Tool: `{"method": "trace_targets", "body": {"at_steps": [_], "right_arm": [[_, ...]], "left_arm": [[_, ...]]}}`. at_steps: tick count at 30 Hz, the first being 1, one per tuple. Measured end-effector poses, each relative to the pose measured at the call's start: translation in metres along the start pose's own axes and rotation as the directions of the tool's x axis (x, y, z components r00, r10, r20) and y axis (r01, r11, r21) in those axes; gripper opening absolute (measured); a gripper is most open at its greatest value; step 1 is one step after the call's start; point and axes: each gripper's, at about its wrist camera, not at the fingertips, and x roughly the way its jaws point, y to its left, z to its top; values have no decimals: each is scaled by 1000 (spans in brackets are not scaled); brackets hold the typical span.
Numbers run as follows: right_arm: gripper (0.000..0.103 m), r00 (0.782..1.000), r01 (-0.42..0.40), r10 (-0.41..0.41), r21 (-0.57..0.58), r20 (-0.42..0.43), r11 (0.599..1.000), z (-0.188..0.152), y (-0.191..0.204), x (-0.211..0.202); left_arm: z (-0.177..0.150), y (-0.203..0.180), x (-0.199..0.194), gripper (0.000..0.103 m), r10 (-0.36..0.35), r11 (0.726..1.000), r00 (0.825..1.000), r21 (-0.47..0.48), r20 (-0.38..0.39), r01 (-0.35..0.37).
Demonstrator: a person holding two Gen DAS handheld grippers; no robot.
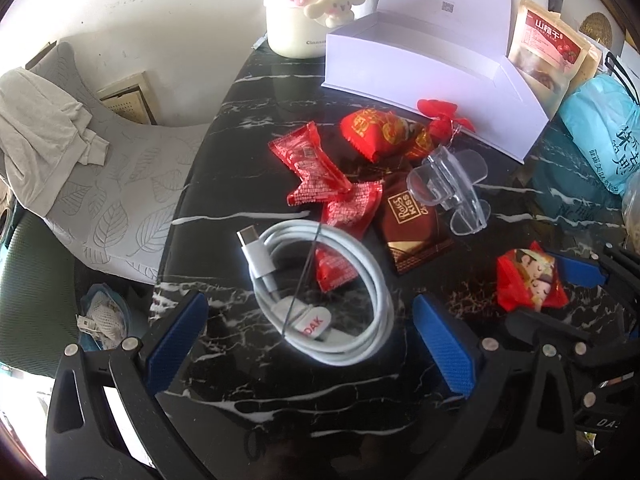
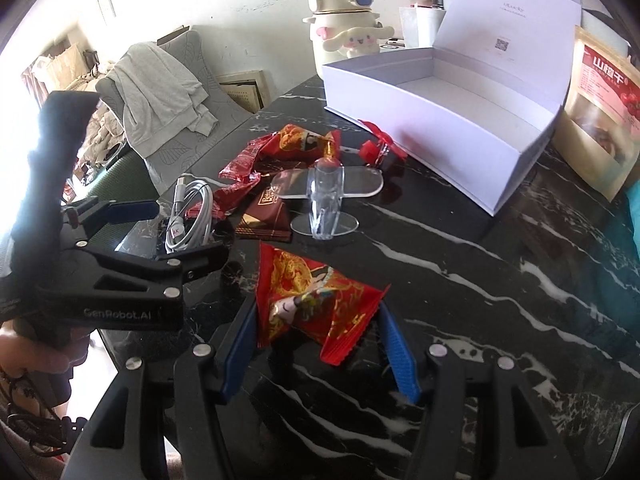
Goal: Organize objects
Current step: 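Grasp the coiled white cable with the left tool while the right tool lifts the candy, then carry the white cable and the candy packet over the open white box with both tools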
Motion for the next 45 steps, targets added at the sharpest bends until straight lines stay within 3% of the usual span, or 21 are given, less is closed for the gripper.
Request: {"method": "trace_targets", "body": {"at_steps": [5, 8, 10, 11, 16, 23, 29, 45], "right_arm": [[60, 1000, 4, -4, 8, 4, 1000, -1, -3, -1], [60, 1000, 3, -3, 13, 5, 1000, -2, -5, -2], [60, 1000, 3, -3, 14, 6, 1000, -2, -6, -3], [60, 1000, 4, -4, 15, 7, 1000, -2, -7, -3], [60, 1000, -4, 3, 24, 17, 1000, -3, -9, -7], [60, 999, -5, 5, 14, 44, 1000, -8, -8, -18], [60, 998, 0, 0, 3, 67, 1000, -16, -4, -30], [60, 990, 55, -57, 21, 129, 998, -40, -23, -72]], "left_arm": [[-1, 0, 0, 95, -15, 1000, 1000, 6, 24, 15], [-2, 1, -3, 82, -19, 1000, 999, 3, 50, 19], [-4, 2, -7, 66, -25, 1000, 998, -3, 65, 25], [-4, 2, -9, 65, -30, 999, 997, -11, 68, 31], [-11, 5, -16, 64, -75, 996, 995, -50, 58, 78], [-18, 3, -32, 64, -66, 995, 995, -67, 74, 72], [-24, -5, -47, 64, -19, 998, 995, -56, 94, 25], [-19, -61, -69, 64, -97, 995, 988, 15, 118, 96]]}}
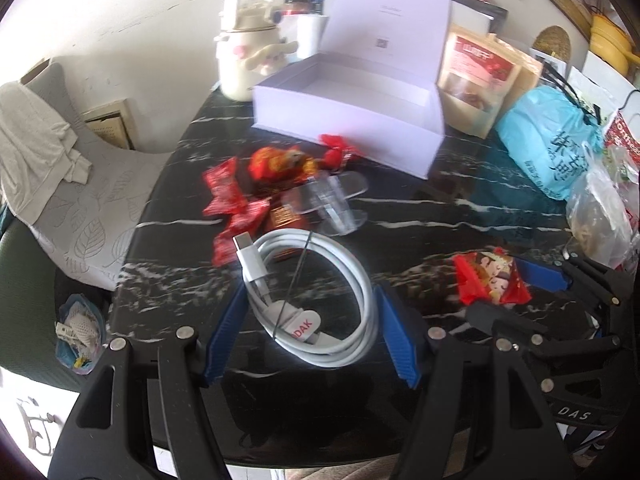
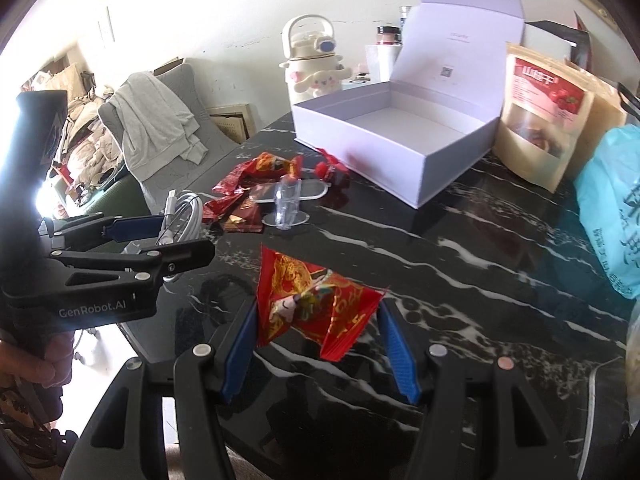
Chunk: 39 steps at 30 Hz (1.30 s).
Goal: Organize objects
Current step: 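Carry the white cable and the candy packet over the open white box with both tools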
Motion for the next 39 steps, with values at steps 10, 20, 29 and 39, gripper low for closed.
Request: {"method": "trace_targets", "body": {"at_steps": [10, 20, 29, 39], "right_arm": [[60, 1000, 18, -18, 6, 19, 1000, 11, -23, -13], [60, 998, 63, -63, -1, 31, 998, 41, -45, -14], [60, 997, 68, -68, 1, 37, 998, 76, -60, 0], [60, 997, 67, -66, -16, 44, 998, 111, -71, 20]], "left_arm": [[27, -38, 3, 64, -36, 998, 999, 58, 12, 35], [63, -52, 15, 64, -29, 994, 999, 105, 18, 27], [103, -55, 26, 64, -3, 991, 999, 132, 53, -4], [137, -52, 52, 64, 4, 989, 999, 146, 42, -10]]}}
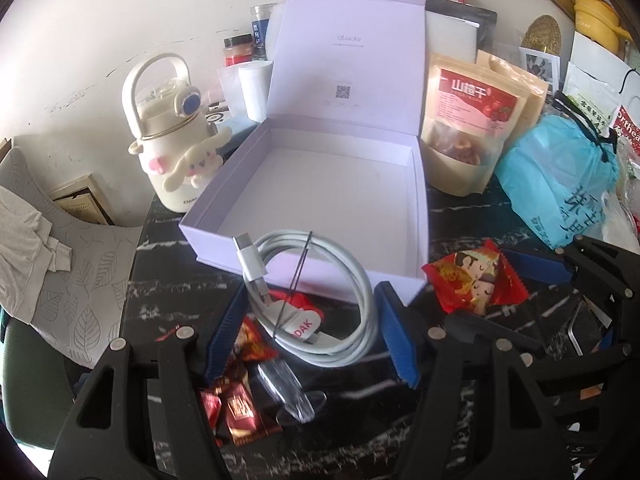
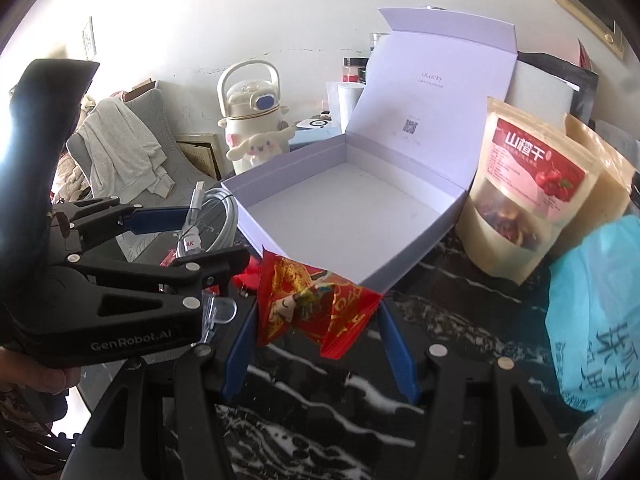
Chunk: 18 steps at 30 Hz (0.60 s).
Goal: Organize objects
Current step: 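Carry the white cable and the candy packet over the open white box with both tools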
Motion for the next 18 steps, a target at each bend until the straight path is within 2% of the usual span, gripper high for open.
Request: {"method": "trace_targets", "body": {"at_steps": [18], "right_arm": [[60, 999, 30, -30, 0, -30, 1000, 49, -42, 57]], "left_arm": [[60, 7, 69, 64, 5, 999, 999, 47, -35, -3]]}}
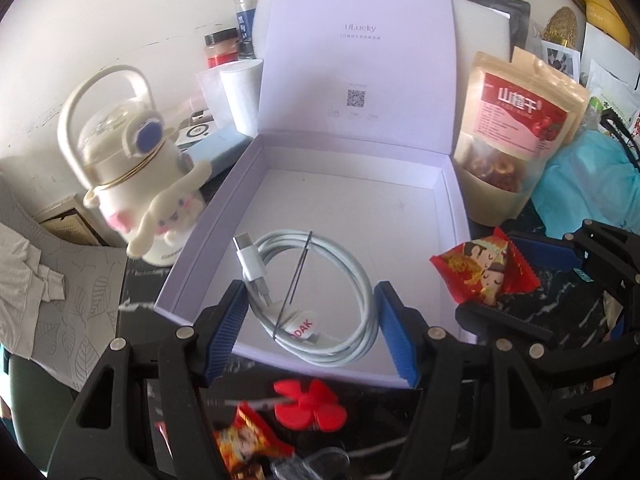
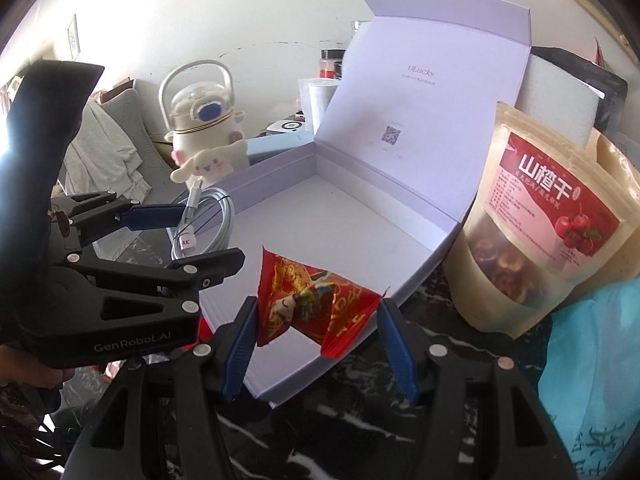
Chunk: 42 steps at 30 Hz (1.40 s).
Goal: Organize objects
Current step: 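Carry the white cable and the candy packet over the open white box with both tools, then open both tools to drop the cable and candy packet into the box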
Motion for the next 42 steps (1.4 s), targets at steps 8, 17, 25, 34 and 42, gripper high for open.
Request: {"method": "trace_targets", "body": {"at_steps": [8, 17, 25, 34, 42], "right_arm": [[60, 1000, 12, -12, 1, -6, 1000, 21, -18, 26], [60, 1000, 17, -18, -30, -22, 999, 40, -29, 54], [60, 998, 33, -35, -50, -45, 998, 52, -39, 80], [60, 996, 50, -54, -56, -70, 997, 59, -47, 102], [60, 992, 57, -63, -56, -111, 997, 59, -54, 113]], "left_arm": [[23, 0, 33, 64, 1, 1000, 1000, 25, -20, -1], [45, 4, 62, 64, 17, 998, 999, 56, -33, -15], [61, 5, 90, 64, 13, 995, 998, 96, -58, -8], [74, 9, 116, 64, -7, 994, 994, 108, -113, 19], [80, 7, 129, 64, 9, 991, 987, 131, -161, 13]]}}
